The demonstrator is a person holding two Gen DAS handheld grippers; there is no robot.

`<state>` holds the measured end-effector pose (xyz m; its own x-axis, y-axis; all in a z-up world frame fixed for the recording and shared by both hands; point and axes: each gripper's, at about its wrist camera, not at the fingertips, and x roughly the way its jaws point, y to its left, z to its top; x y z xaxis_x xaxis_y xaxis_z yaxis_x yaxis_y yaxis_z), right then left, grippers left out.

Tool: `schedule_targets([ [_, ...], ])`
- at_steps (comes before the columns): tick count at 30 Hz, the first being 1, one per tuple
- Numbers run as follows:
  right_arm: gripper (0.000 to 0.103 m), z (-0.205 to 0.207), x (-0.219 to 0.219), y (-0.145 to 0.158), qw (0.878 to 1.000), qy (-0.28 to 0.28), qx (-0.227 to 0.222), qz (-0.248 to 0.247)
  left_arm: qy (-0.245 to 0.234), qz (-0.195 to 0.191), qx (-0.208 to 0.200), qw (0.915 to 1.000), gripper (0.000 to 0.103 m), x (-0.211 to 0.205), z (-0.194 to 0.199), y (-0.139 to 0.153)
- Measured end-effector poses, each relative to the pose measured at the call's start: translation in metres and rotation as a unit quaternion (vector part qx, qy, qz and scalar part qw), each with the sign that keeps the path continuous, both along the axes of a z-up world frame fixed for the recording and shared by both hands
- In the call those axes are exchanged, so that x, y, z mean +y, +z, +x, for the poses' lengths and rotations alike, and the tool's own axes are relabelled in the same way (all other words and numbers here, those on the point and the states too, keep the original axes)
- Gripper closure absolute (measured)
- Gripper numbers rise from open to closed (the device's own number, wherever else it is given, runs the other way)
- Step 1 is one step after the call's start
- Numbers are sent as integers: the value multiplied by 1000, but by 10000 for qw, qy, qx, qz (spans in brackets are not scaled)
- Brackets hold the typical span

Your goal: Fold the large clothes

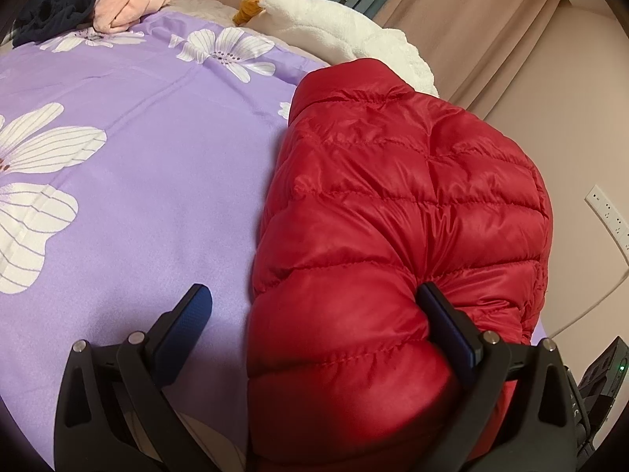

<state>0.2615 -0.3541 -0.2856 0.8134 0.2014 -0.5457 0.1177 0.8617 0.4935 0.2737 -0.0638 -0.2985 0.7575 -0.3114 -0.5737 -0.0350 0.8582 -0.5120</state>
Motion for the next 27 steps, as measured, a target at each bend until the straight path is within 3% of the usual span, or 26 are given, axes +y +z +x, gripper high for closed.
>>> schedule_targets([
  [3,14,3,-4,1,10000,50,-31,52,-369,-89,293,9989,0,3,9,5],
  [7,13,12,-13,11,9985,378,275,292,-1141,-490,832,9888,0,20,22,16],
  [8,13,14,-16,15,9974,491,393,356,-1156,-414,837,9889,0,25,22,21],
  [11,13,15,-22,36,9961,660,546,214,-999,487,515,9925,3,34,15,47],
  [15,13,3,-18,83,9964,561,194,-599,-850,1457,-59,9856,20,33,10,84],
  [17,13,5,-12,105,9943,634,25,-860,-612,1631,-211,9845,31,32,19,100],
  [19,15,14,-5,122,9922,764,-175,-966,-593,1545,-47,9862,37,32,38,101],
  [20,26,20,-2,126,9916,815,-208,-982,-666,1506,100,9863,46,27,50,98],
  [21,47,31,5,130,9906,908,-183,-1007,-734,1482,207,9860,51,25,59,95],
  [23,73,52,14,124,9880,994,119,-1179,-917,1419,509,9843,54,14,81,79],
  [25,82,76,22,107,9834,938,623,-1420,-981,1663,771,9781,55,0,90,61],
  [27,83,91,22,85,9825,970,936,-1289,-842,2148,608,9711,54,-14,86,50],
])
